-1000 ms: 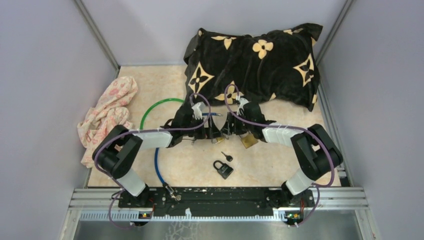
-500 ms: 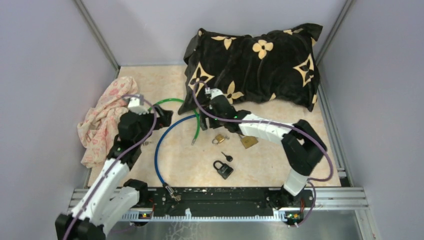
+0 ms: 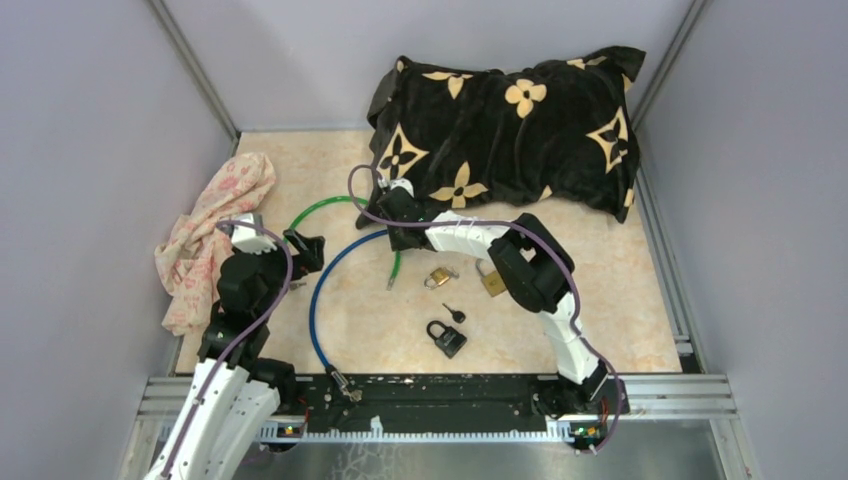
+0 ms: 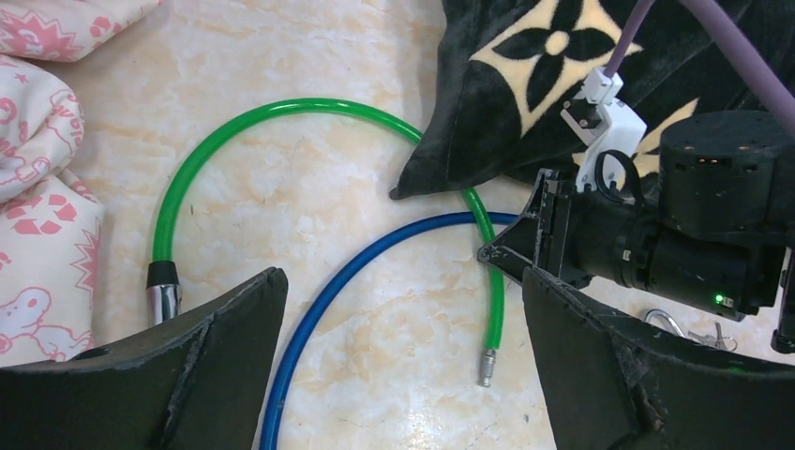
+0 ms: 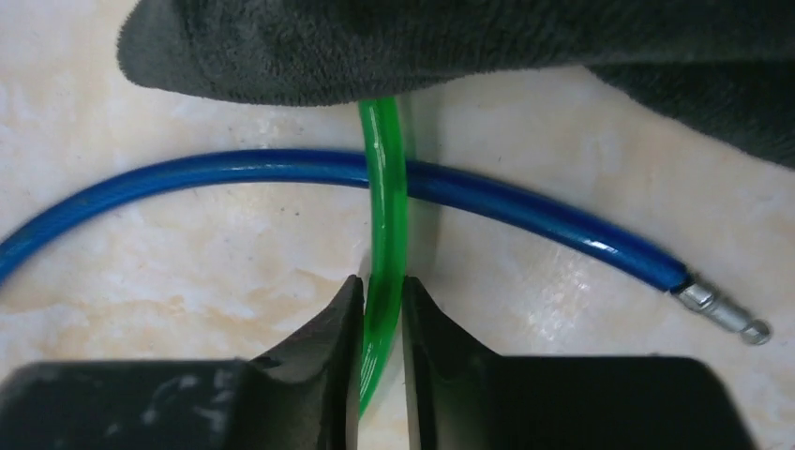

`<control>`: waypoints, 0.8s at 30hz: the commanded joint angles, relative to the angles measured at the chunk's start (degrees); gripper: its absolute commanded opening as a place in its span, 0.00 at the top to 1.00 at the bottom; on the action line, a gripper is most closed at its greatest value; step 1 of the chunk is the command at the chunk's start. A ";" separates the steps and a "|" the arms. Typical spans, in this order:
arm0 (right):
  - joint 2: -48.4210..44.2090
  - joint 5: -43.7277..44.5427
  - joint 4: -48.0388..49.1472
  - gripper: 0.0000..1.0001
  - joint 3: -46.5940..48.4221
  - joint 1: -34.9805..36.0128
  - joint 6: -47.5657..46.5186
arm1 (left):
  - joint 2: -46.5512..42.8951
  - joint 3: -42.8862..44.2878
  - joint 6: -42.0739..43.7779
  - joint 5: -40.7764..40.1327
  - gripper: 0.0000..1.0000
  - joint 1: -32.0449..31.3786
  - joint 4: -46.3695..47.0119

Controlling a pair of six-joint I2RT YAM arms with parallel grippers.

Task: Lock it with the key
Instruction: Pick up the lock from the center of the board.

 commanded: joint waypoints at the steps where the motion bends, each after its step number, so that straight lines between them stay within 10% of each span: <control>1: 3.08 2.97 -6.40 1.00 2.32 0.89 -2.54 | -1.15 1.76 2.36 -1.48 0.01 0.25 -0.13; 7: -8.44 0.76 -4.31 1.00 -2.04 0.97 -10.02 | -0.17 1.51 12.94 2.74 0.01 0.25 3.14; 11: -21.87 -5.55 4.52 1.00 -11.60 0.97 -15.76 | 5.46 2.50 36.85 23.26 0.01 0.25 3.69; 18: -39.12 -15.20 14.62 1.00 -27.16 3.36 -24.72 | 18.30 5.56 69.23 25.32 0.01 0.25 -7.68; 24: -48.40 -17.84 18.21 1.00 -34.22 5.79 -27.85 | 23.54 7.84 71.11 23.17 0.01 0.25 0.45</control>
